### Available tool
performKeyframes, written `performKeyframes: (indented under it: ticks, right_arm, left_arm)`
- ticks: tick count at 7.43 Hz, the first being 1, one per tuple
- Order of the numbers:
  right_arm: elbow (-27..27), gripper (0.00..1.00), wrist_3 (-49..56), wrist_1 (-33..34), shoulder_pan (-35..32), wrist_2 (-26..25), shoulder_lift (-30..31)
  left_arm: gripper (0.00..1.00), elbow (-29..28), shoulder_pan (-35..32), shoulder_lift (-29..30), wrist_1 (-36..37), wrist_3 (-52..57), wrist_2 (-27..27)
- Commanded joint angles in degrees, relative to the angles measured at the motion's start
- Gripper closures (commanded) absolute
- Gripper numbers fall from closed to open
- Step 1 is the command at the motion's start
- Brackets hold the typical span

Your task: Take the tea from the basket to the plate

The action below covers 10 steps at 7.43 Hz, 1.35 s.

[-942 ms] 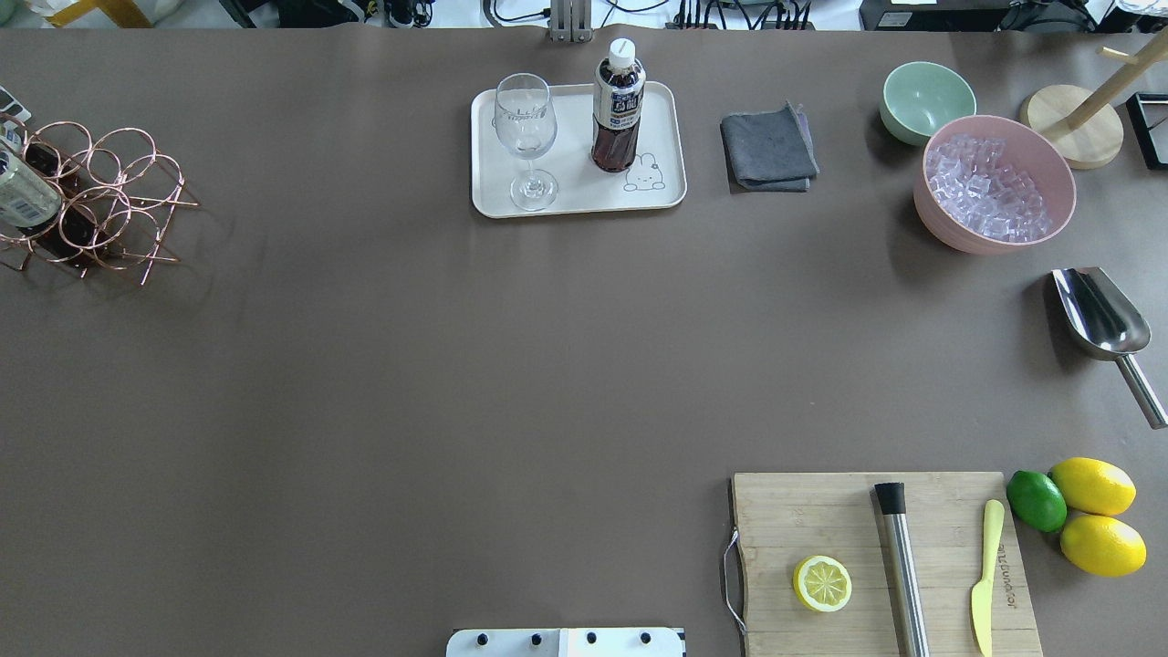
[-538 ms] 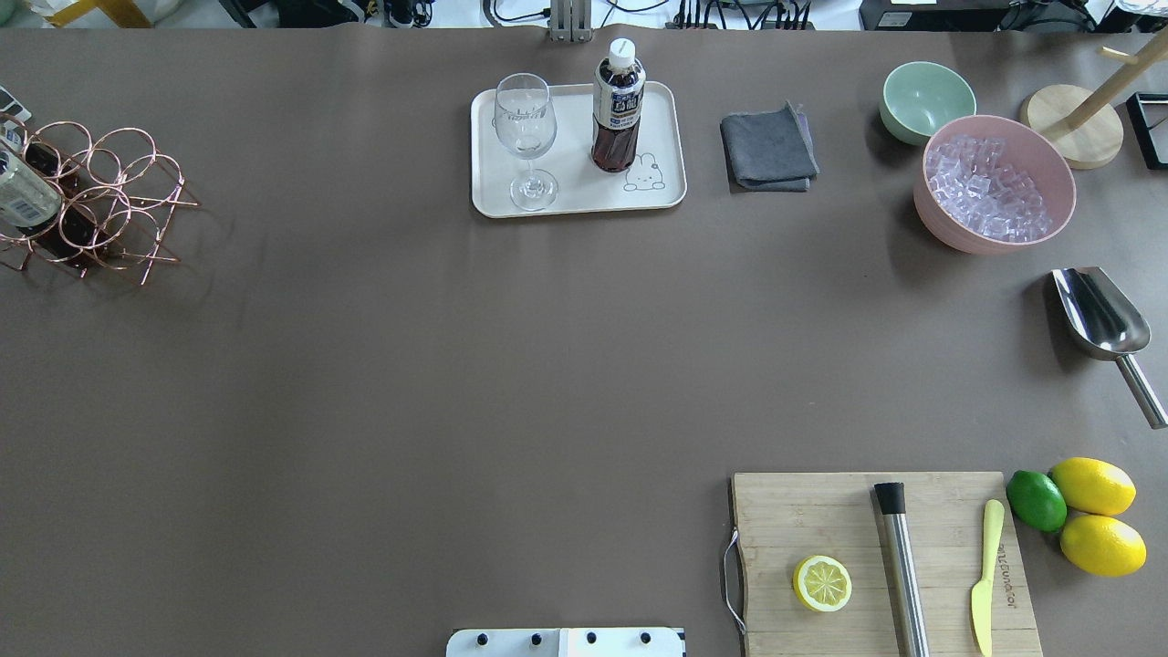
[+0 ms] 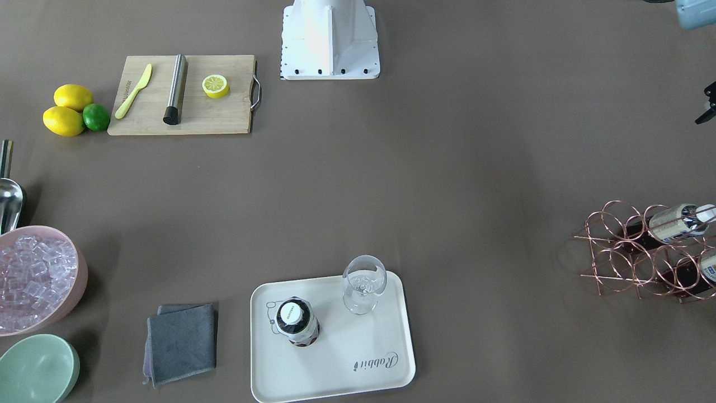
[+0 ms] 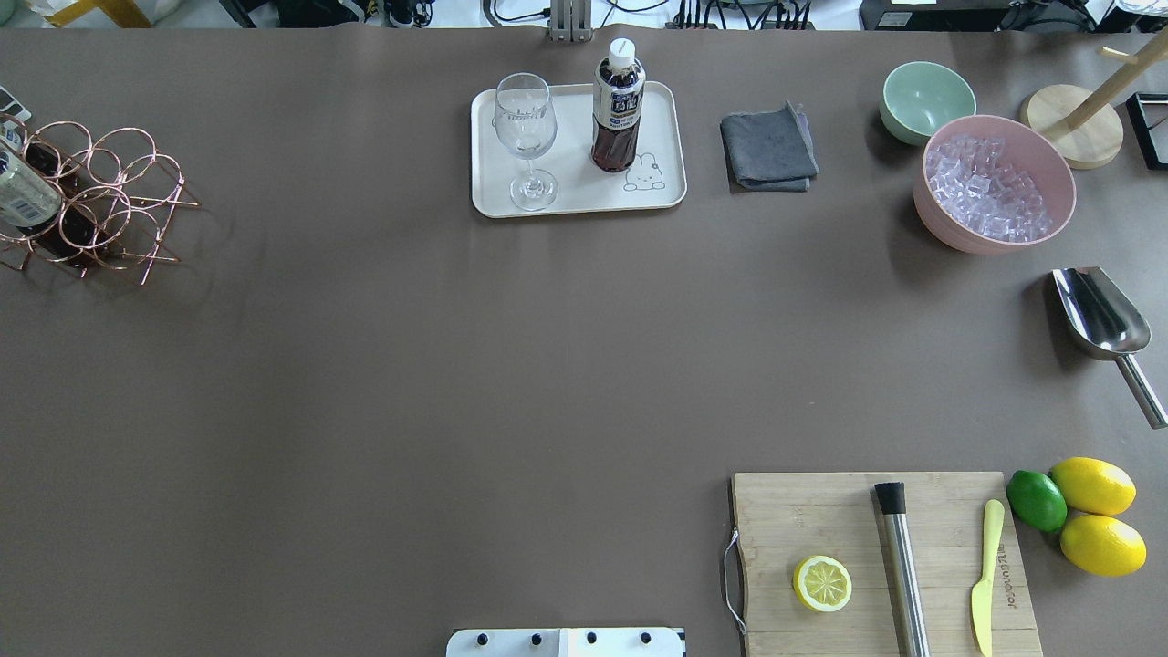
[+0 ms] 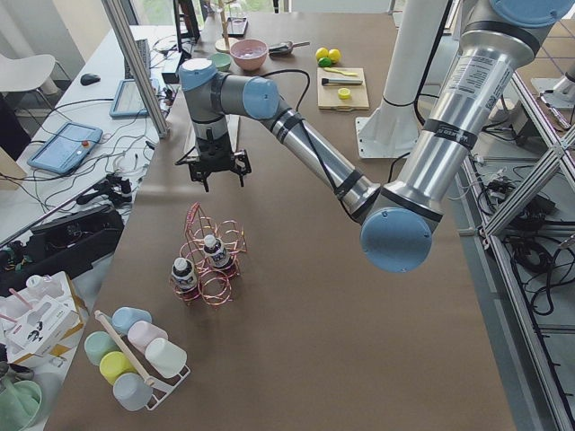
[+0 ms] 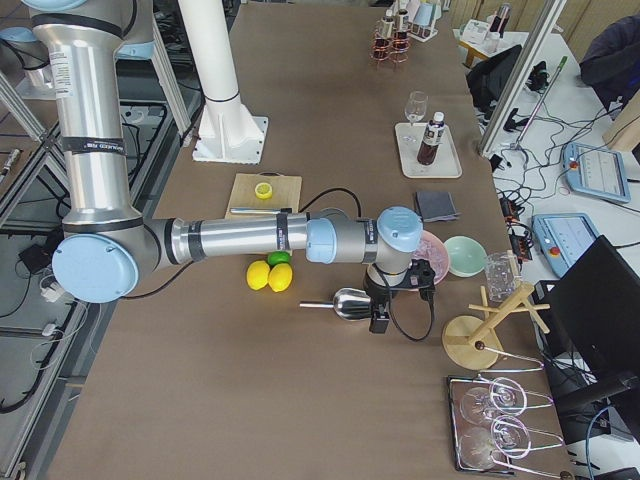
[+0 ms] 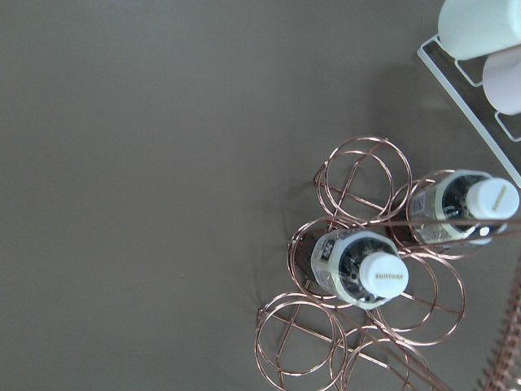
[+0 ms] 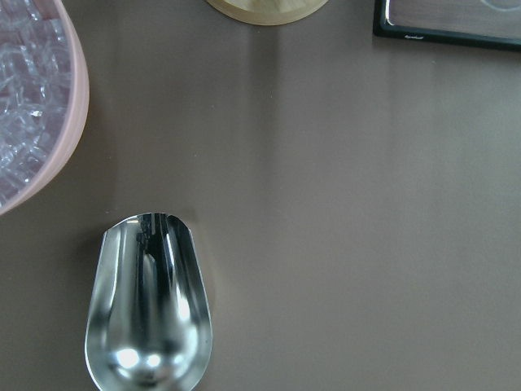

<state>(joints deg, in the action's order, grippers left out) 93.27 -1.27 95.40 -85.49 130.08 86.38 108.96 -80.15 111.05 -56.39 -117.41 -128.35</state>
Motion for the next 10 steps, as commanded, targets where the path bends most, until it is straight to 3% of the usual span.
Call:
performKeyframes:
  ticks: [1,3,5,10]
  right_arm:
    - [0.33,0.00,-0.05,-0.21,0.50,-0.18,0.11]
    - [0.33,0.00,-0.05,-0.21,1.46,-0.44,-0.15]
    - [0.16,0.00,-0.31,-0.21,2.17,-1.14,-0.33]
    - [0.07,0.00,-0.31,-0.21,3.93,-3.34,-0.33]
  left_arm:
    - [0.02,1.78,-5.54,-5.82,0.05,0.42,-1.46]
    - [0.02,1.43,-11.15,-10.48,-0.39,0.42,-1.81]
    - [0.02,1.78,-12.92,-15.66,-5.28,1.47,-1.73]
    - [0.02,4.94,-13.19,-22.10,-5.40,43.85,-4.09]
